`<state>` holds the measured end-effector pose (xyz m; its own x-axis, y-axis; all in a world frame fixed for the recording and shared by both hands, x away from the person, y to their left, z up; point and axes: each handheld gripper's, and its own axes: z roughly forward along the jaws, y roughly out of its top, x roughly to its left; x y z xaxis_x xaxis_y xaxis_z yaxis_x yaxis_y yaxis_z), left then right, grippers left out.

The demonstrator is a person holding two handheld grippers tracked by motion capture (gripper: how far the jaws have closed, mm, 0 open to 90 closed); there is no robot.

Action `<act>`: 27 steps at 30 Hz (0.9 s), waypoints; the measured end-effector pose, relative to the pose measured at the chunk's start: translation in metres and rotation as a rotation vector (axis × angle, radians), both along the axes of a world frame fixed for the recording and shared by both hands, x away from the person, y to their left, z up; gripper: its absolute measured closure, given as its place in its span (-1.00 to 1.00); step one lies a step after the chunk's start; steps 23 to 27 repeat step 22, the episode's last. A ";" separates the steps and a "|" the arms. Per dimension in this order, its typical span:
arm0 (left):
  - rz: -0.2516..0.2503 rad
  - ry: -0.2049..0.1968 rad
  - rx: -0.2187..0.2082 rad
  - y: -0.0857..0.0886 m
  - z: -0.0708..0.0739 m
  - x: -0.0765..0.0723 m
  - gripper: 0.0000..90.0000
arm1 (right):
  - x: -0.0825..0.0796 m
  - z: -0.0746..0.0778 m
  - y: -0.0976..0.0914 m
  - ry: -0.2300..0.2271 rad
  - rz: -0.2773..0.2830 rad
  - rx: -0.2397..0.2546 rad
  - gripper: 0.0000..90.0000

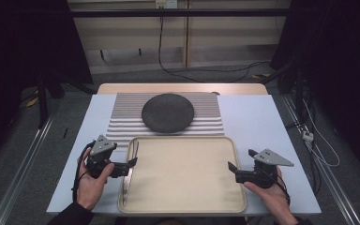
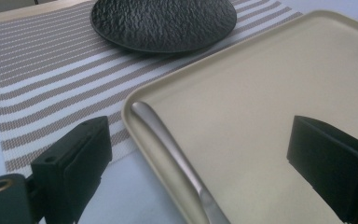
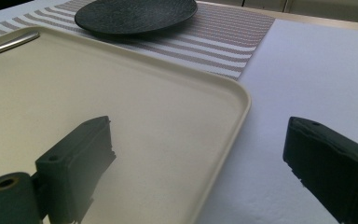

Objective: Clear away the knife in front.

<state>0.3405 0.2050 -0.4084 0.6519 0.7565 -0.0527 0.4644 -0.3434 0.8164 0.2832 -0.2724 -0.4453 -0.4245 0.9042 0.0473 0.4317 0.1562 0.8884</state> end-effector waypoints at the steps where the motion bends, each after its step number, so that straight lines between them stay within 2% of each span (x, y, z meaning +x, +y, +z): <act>1: 0.006 0.002 -0.005 0.002 -0.001 -0.002 -0.86 | 0.000 0.000 0.000 0.001 0.000 0.001 -0.82; 6: 0.060 -0.011 0.002 0.013 -0.006 -0.009 -0.87 | -0.002 0.000 -0.001 0.002 -0.005 0.001 -0.82; 8: 0.055 -0.003 -0.016 0.016 -0.009 -0.009 -0.88 | -0.002 0.000 -0.002 0.003 -0.010 0.001 -0.82; 12: 0.061 -0.003 -0.004 0.020 -0.015 -0.012 -0.88 | -0.003 0.000 -0.002 0.003 -0.013 -0.003 -0.82; 14: 0.064 -0.009 -0.019 0.022 -0.018 -0.011 -0.88 | -0.002 -0.001 -0.003 0.005 -0.016 -0.005 -0.82; 19: 0.087 -0.017 -0.027 0.026 -0.020 -0.012 -0.88 | -0.004 0.000 -0.004 0.005 -0.023 -0.010 -0.82; 22: 0.082 -0.001 -0.013 0.025 -0.022 -0.013 -0.88 | -0.005 0.001 -0.004 0.004 -0.030 -0.003 -0.82; 27: 0.082 -0.001 -0.013 0.025 -0.022 -0.013 -0.88 | -0.005 0.001 -0.004 0.004 -0.030 -0.003 -0.82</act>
